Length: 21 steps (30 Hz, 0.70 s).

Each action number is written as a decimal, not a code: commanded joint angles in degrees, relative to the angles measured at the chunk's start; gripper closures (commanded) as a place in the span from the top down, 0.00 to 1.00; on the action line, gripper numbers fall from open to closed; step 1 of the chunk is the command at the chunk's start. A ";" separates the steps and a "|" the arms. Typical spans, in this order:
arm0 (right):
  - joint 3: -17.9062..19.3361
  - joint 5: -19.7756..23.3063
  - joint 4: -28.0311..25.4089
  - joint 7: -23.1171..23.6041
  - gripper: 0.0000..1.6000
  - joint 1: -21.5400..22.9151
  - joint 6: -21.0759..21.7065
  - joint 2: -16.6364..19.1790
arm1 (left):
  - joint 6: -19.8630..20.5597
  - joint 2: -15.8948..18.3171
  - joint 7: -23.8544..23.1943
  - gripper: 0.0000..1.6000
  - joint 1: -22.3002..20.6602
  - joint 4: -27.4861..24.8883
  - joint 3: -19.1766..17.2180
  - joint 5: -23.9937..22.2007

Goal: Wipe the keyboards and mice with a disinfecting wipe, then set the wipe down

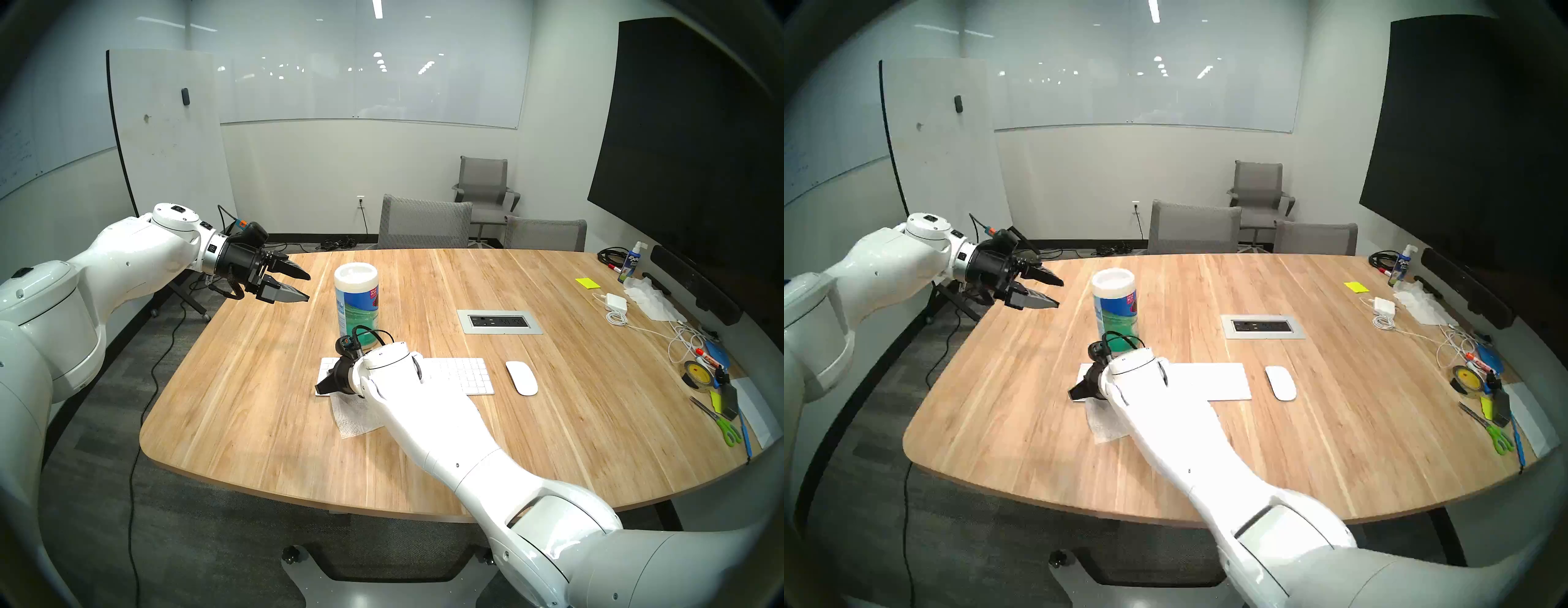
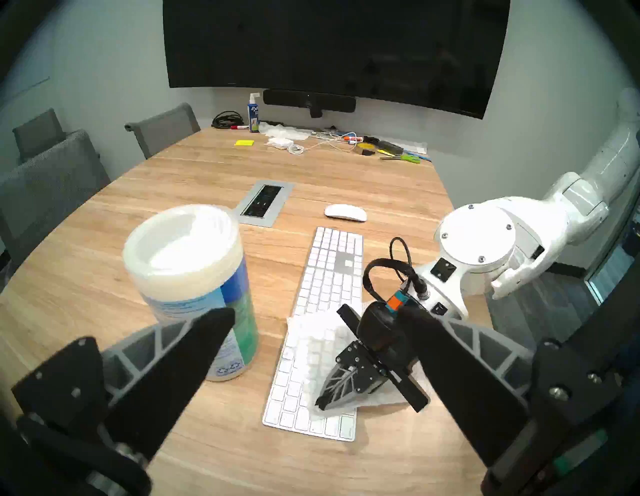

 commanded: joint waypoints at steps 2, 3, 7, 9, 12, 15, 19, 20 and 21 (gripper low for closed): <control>0.72 0.29 -0.10 -1.76 0.00 1.57 -2.90 -3.29 | 0.06 -0.05 0.06 1.00 -1.50 0.00 -0.13 -0.69; 0.84 0.29 0.08 -2.05 0.00 1.54 -3.26 -3.49 | 0.06 -0.05 0.06 1.00 -1.51 0.00 -0.11 -0.70; 1.23 0.37 1.10 -2.86 0.00 1.72 -4.37 -4.17 | 0.04 -0.06 0.06 1.00 -1.56 0.02 0.05 -0.84; 1.33 0.41 1.38 -3.09 0.00 1.75 -4.70 -4.37 | 0.03 -0.06 0.06 1.00 -1.58 0.02 0.12 -0.90; 1.43 0.49 1.69 -3.30 0.00 1.78 -5.10 -4.57 | 0.01 -0.07 0.06 1.00 -1.62 0.04 0.24 -1.00; 1.51 0.58 2.00 -3.36 0.00 1.78 -5.54 -4.72 | -0.02 -0.07 0.06 1.00 -1.66 0.05 0.38 -1.12; 1.62 1.01 2.12 -2.66 0.00 1.71 -5.98 -4.76 | -0.05 -0.08 0.06 1.00 -1.71 0.06 0.56 -1.26; 1.58 1.16 2.12 -2.24 0.00 1.74 -6.01 -4.70 | -0.06 -0.08 0.06 1.00 -1.73 0.07 0.60 -1.30; 1.49 1.25 2.16 -1.91 0.00 1.77 -6.03 -4.65 | -0.07 -0.08 0.06 1.00 -1.74 0.07 0.66 -1.34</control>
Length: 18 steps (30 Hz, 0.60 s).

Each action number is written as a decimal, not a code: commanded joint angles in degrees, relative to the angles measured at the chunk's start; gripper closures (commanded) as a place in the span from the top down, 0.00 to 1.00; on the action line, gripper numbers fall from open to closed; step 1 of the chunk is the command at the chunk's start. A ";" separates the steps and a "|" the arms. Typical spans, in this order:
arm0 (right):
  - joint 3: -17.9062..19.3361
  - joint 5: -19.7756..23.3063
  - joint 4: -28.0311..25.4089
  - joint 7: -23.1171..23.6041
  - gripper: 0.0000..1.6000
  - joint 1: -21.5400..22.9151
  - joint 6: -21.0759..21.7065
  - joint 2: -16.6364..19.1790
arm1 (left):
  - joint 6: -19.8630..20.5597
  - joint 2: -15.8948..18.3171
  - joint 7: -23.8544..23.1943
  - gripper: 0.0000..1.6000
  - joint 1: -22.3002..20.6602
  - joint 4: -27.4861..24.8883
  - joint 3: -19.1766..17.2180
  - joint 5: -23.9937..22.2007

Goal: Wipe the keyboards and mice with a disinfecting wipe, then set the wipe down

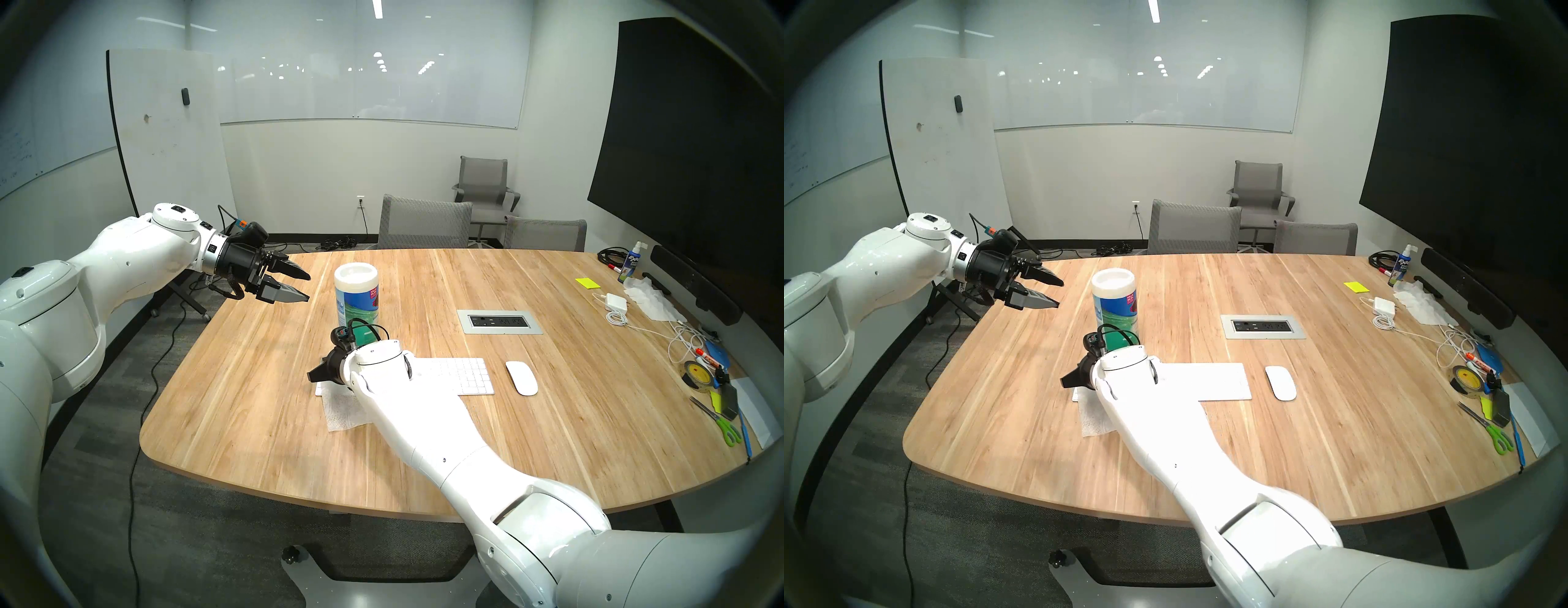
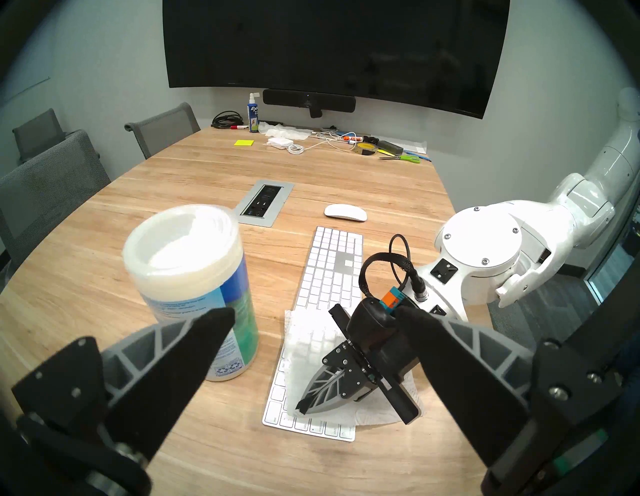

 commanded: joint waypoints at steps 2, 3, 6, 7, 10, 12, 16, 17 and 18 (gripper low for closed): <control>-0.47 0.72 -0.61 2.06 0.00 1.08 -1.55 -1.29 | 0.03 -0.05 0.06 1.00 -1.61 0.03 0.10 -0.92; -0.49 0.77 -0.65 2.17 0.00 1.01 -1.60 -1.31 | 0.03 -0.05 0.06 1.00 -1.63 0.04 0.15 -0.96; -0.55 0.92 -1.29 2.63 0.00 0.69 -1.56 -1.22 | 0.00 -0.06 0.06 1.00 -1.66 0.05 0.28 -1.06; -0.56 0.97 -1.30 2.79 0.00 0.68 -1.61 -1.20 | -0.01 -0.06 0.06 1.00 -1.68 0.06 0.34 -1.11; -0.65 1.03 -1.26 2.94 0.00 0.68 -1.69 -1.14 | -0.04 -0.07 0.06 1.00 -1.74 0.08 0.53 -1.28; -0.73 1.00 -1.20 2.83 0.00 0.68 -1.65 -1.14 | -0.07 -0.08 0.06 1.00 -1.78 0.09 0.67 -1.39; -1.07 0.70 -0.67 2.82 0.00 1.02 -0.72 -0.79 | -0.14 -0.10 0.06 1.00 -1.90 0.13 1.07 -1.73; -1.36 0.47 -0.50 2.88 0.00 1.17 -0.22 -0.55 | -0.17 -0.10 0.06 1.00 -1.94 0.14 1.21 -1.84; -1.45 0.39 -0.39 2.95 0.00 1.15 -0.32 -0.39 | -0.19 -0.11 0.06 1.00 -1.97 0.16 1.32 -1.94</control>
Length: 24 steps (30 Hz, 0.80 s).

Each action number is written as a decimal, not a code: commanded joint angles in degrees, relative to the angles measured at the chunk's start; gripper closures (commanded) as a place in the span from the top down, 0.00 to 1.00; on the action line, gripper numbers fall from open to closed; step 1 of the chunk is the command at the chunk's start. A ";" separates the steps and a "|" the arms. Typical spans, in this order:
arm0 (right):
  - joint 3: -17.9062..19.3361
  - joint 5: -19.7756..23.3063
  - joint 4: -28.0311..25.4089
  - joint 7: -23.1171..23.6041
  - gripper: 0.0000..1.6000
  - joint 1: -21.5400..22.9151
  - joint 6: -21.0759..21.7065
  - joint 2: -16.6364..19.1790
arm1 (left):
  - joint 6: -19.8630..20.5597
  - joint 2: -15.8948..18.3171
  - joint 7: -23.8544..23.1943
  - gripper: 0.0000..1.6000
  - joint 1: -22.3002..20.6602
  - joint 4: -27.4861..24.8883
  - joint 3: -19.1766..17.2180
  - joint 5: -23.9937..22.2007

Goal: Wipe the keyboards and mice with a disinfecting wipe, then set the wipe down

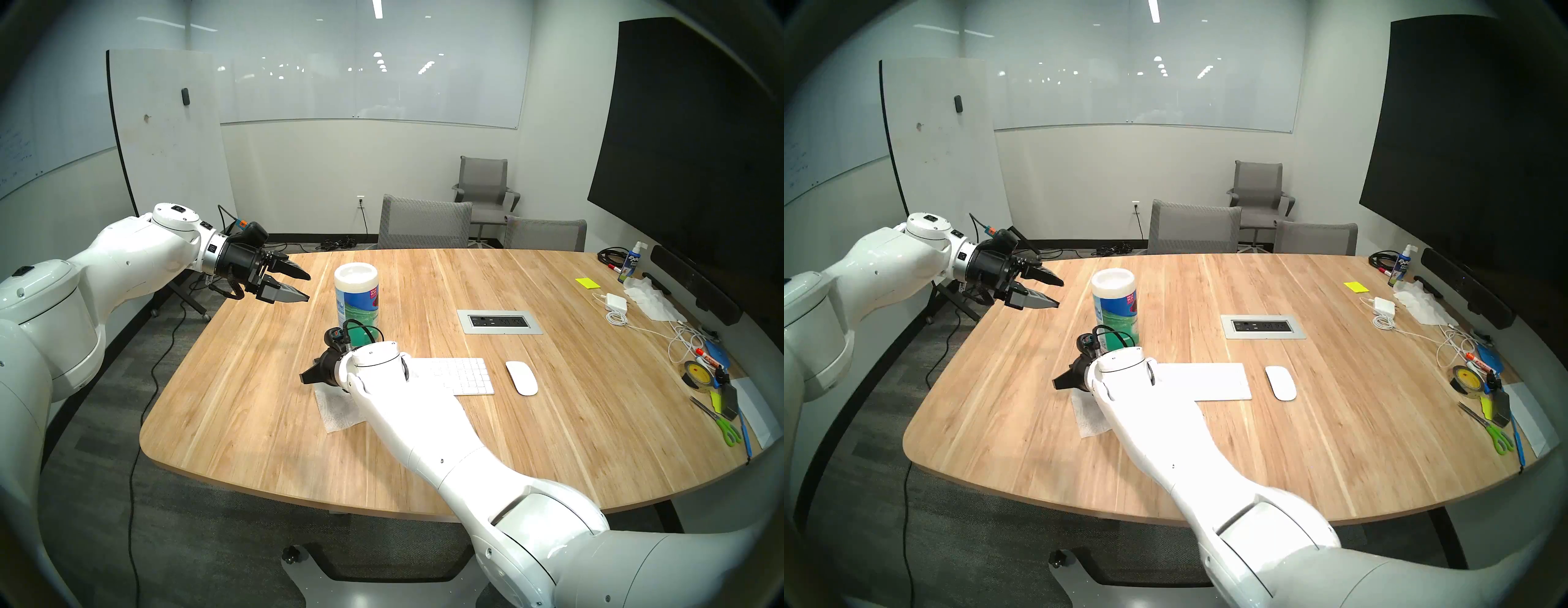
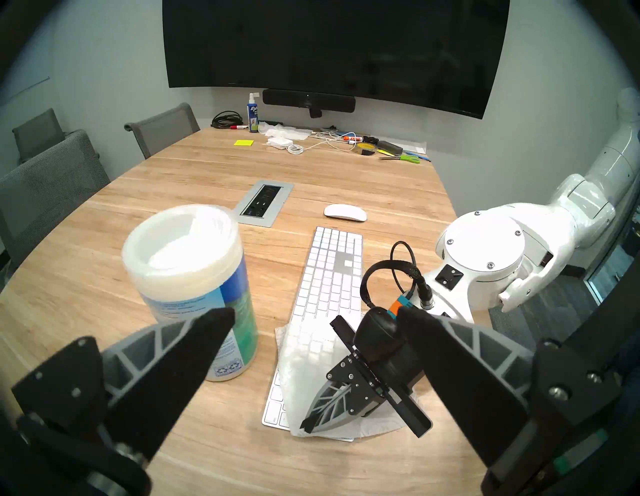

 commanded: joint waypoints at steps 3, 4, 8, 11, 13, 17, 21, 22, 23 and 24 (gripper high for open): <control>-0.98 -0.94 0.05 -0.25 0.00 1.59 1.80 0.09 | -0.11 -0.09 0.06 1.00 -1.78 0.13 0.70 -1.40; -1.06 -1.02 0.32 -0.23 0.00 1.75 2.07 0.16 | -0.13 -0.10 0.06 1.00 -1.80 0.14 0.78 -1.46; -1.00 -1.39 1.17 -0.52 0.00 1.98 1.99 0.13 | -0.19 -0.11 0.06 1.00 -1.89 0.17 1.09 -1.71; -0.47 -1.76 2.43 -0.85 0.00 2.40 1.61 -0.17 | -0.25 -0.13 0.06 1.00 -1.97 0.19 1.38 -1.94; -0.16 -1.83 2.51 -1.12 0.00 2.56 1.80 -0.22 | -0.27 -0.13 0.06 1.00 -1.99 0.20 1.46 -2.01; 0.28 -2.19 3.22 -1.81 0.00 3.14 2.09 -0.36 | -0.30 -0.14 0.06 1.00 -2.01 0.21 1.55 -2.07; 0.66 -3.03 5.08 -2.79 0.00 4.12 1.89 -0.56 | -0.34 -0.15 0.06 1.00 -2.06 0.23 1.73 -2.22; 0.77 -3.20 5.40 -3.03 0.00 4.31 1.81 -0.60 | -0.35 -0.15 0.06 1.00 -2.08 0.23 1.79 -2.28; 0.93 -3.36 5.85 -3.21 0.00 4.62 1.67 -0.61 | -0.36 -0.15 0.06 1.00 -2.09 0.24 1.84 -2.32; 1.12 -3.44 6.53 -3.32 0.00 4.98 1.42 -0.69 | -0.37 -0.16 0.06 1.00 -2.10 0.24 1.87 -2.34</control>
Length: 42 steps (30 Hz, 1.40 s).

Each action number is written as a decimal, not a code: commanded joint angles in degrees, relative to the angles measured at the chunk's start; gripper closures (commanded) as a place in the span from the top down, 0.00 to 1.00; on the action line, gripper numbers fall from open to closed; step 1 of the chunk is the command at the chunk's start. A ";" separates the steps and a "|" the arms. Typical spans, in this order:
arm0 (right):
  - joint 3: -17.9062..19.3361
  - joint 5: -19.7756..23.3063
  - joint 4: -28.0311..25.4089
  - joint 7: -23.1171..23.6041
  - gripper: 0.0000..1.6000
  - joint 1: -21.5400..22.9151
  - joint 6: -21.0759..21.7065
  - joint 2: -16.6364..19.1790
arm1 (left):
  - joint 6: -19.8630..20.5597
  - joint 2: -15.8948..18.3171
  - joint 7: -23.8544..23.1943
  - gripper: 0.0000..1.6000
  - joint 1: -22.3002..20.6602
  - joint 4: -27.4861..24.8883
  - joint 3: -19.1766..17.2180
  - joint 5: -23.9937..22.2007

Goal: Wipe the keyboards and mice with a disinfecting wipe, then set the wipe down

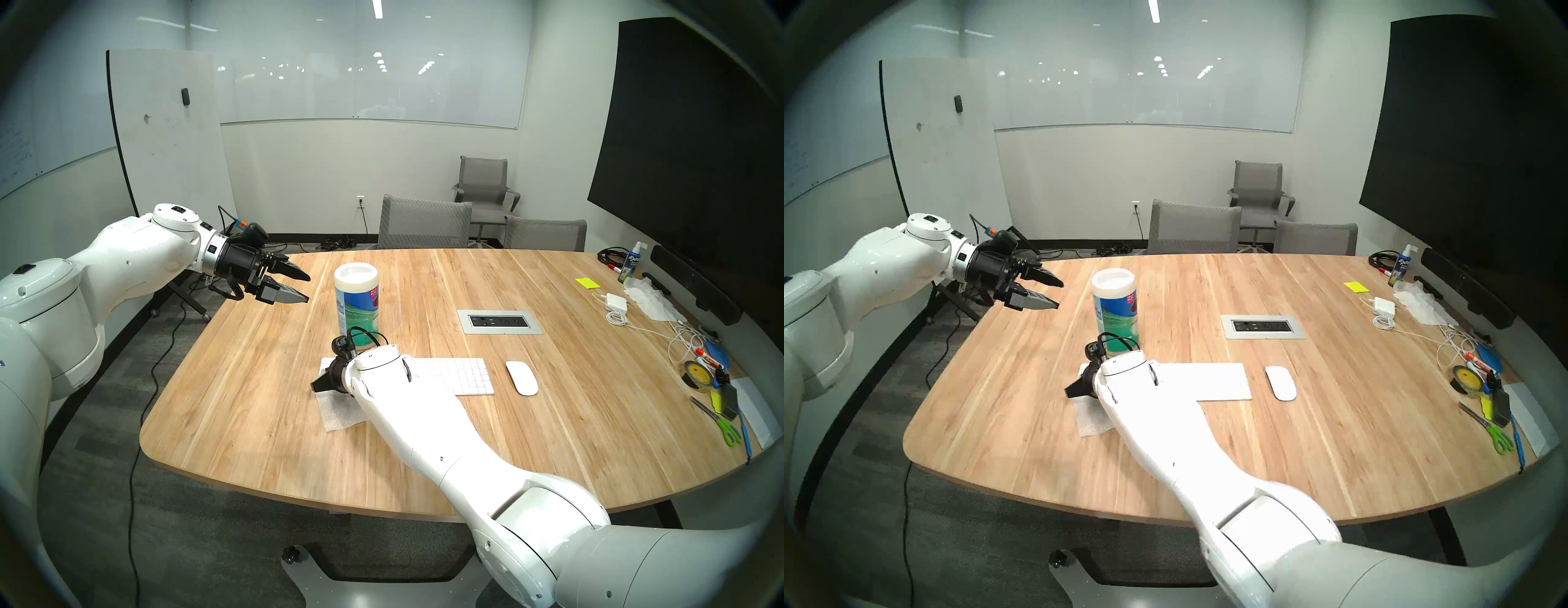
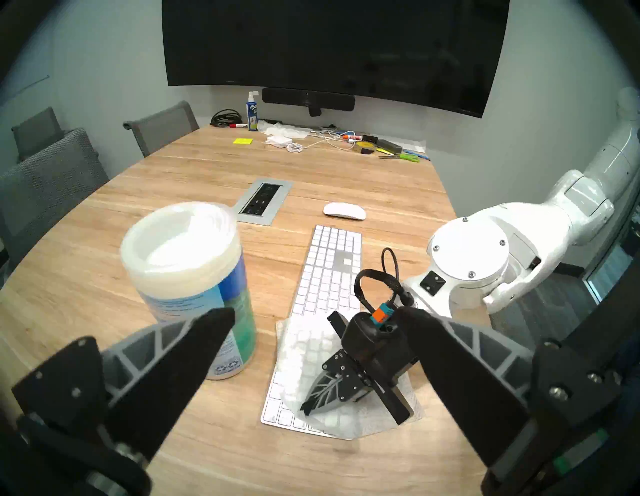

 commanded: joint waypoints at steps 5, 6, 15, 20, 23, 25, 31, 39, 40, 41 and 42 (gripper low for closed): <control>1.32 -1.12 2.80 -1.81 0.00 4.34 -1.31 -0.60 | -0.04 -0.09 0.06 1.00 -1.66 0.09 0.05 -0.98; 1.41 -1.18 3.05 -1.78 0.00 4.58 -1.39 -0.53 | -0.04 -0.09 0.06 1.00 -1.66 0.09 0.06 -0.98; 2.17 -2.13 4.15 -1.23 0.00 5.57 -1.90 0.29 | -0.11 -0.11 0.06 1.00 -1.76 0.13 0.41 -1.28; 2.59 -2.54 0.96 -0.20 0.00 4.66 -0.68 2.46 | -0.14 -0.12 0.06 1.00 -1.79 0.14 0.50 -1.36; 2.79 -2.83 -1.49 0.87 0.00 3.94 0.23 4.24 | -0.15 -0.12 0.06 1.00 -1.78 0.15 0.49 -1.35; 3.04 -3.03 -3.28 1.69 0.00 3.49 1.04 5.49 | -0.16 -0.12 0.06 1.00 -1.78 0.15 0.49 -1.35; 3.77 -3.62 -8.24 4.03 0.00 2.42 3.58 9.47 | -0.17 -0.12 0.06 1.00 -1.76 0.16 0.46 -1.33; 3.90 -4.17 -12.53 8.06 0.00 1.17 6.63 13.19 | -0.19 -0.14 0.06 1.00 -1.83 0.17 0.67 -1.52; 3.89 -4.25 -14.26 8.35 0.00 0.33 7.30 13.72 | -0.20 -0.14 0.06 1.00 -1.86 0.18 0.75 -1.58; 3.77 -4.30 -14.93 8.95 0.00 0.04 7.69 14.02 | -0.21 -0.14 0.06 1.00 -1.88 0.19 0.82 -1.64; 3.73 -4.35 -15.37 9.25 0.00 -0.21 7.94 14.16 | -0.22 -0.15 0.06 1.00 -1.90 0.19 0.88 -1.70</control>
